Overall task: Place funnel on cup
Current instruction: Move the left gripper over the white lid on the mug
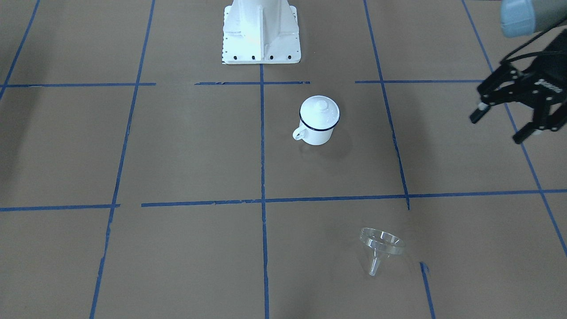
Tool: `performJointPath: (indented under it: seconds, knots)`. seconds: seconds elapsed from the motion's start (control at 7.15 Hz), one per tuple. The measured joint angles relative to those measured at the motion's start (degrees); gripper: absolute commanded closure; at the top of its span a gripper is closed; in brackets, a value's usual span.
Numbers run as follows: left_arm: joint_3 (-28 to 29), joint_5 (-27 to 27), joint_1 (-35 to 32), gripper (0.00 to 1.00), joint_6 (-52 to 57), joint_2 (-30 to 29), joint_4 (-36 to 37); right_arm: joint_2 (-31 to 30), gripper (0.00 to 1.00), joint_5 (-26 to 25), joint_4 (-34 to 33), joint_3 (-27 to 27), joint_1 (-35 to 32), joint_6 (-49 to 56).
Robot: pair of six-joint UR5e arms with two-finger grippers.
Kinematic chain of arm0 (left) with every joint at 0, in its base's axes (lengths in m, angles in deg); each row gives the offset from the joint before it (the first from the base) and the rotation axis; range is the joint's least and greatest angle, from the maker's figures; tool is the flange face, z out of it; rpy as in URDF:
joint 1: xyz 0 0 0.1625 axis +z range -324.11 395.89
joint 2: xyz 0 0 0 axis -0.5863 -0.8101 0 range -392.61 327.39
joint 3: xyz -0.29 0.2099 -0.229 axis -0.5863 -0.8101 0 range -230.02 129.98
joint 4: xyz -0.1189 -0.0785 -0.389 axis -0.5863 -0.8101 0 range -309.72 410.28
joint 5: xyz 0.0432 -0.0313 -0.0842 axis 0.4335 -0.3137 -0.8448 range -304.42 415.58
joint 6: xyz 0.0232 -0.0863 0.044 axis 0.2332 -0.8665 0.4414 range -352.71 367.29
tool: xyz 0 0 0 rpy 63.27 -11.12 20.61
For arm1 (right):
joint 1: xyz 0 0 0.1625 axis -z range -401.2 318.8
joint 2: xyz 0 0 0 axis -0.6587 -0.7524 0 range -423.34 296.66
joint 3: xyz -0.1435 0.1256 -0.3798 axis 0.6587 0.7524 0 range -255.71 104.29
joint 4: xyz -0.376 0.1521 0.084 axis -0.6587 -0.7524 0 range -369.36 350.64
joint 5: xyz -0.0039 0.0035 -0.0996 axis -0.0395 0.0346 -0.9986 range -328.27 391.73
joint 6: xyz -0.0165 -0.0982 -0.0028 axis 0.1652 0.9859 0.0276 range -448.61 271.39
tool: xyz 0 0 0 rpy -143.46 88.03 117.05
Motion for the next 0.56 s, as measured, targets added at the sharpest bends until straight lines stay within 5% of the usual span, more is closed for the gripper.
performJointPath:
  seconds: [0.28, 0.56]
  knots:
    - [-1.0, 4.87, 12.02, 0.0, -16.33, -3.32, 2.46, -0.01, 0.0, 0.0, 0.0, -0.03, 0.0, 0.0]
    - [-1.3, 13.55, 20.67, 0.0, -21.87, -10.21, 15.73, -0.01, 0.0, 0.0, 0.0, -0.04, 0.0, 0.0]
